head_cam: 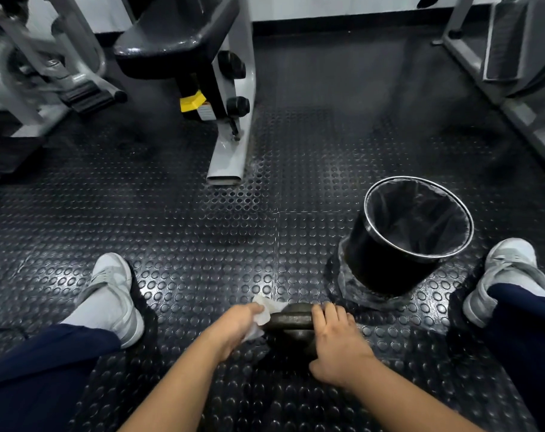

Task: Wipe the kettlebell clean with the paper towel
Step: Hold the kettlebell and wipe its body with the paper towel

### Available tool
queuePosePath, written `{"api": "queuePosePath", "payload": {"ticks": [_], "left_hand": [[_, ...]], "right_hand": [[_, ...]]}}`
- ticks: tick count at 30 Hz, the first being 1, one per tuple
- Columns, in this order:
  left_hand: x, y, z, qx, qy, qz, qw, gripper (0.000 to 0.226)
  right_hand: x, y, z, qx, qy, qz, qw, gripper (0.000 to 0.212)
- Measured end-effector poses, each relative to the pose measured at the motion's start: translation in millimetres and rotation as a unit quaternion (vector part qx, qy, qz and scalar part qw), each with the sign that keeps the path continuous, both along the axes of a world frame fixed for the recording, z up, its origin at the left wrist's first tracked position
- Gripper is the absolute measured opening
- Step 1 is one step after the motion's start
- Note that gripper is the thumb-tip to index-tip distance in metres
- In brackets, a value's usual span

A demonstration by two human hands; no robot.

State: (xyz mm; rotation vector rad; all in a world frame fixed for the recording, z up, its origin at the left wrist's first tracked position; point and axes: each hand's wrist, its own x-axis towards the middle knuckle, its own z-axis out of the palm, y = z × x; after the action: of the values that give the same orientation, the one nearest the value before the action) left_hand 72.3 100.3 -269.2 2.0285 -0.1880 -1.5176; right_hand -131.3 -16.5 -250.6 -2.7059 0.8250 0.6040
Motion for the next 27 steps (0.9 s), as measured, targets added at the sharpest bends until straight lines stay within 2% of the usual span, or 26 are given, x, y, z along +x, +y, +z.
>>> {"api": "queuePosePath", "payload": {"ticks": [2, 5, 9, 13, 19, 23, 27], "left_hand": [[6.6, -8.7, 6.7, 0.015, -0.031, -0.073, 0.997, 0.042], [9.2, -31.8, 12.1, 0.05, -0.084, -0.203, 0.974, 0.063], [-8.3, -63.4, 31.9, 0.079, -0.128, -0.344, 0.927, 0.044], [-13.0, -68.4, 36.5, 0.095, -0.123, -0.352, 0.923, 0.043], [0.2, -58.2, 42.2, 0.066, -0.108, -0.354, 0.927, 0.048], [2.8, -52.6, 31.4, 0.076, -0.103, -0.326, 0.937, 0.068], [-8.2, -57.4, 31.4, 0.077, -0.106, -0.309, 0.942, 0.05]], "right_hand": [[1.2, 0.3, 0.1, 0.002, -0.003, 0.001, 1.0, 0.11], [1.1, 0.2, 1.0, 0.005, 0.002, 0.002, 1.0, 0.11], [1.7, 1.4, 2.6, 0.005, 0.014, -0.001, 1.0, 0.11], [5.2, 3.3, 4.8, 0.001, 0.023, -0.008, 1.0, 0.11], [4.4, 2.6, 6.0, -0.001, 0.03, -0.003, 1.0, 0.108], [6.9, 2.8, 9.1, -0.001, 0.036, -0.005, 0.999, 0.109], [7.3, 2.2, 12.8, -0.006, 0.054, 0.005, 0.999, 0.111]]}}
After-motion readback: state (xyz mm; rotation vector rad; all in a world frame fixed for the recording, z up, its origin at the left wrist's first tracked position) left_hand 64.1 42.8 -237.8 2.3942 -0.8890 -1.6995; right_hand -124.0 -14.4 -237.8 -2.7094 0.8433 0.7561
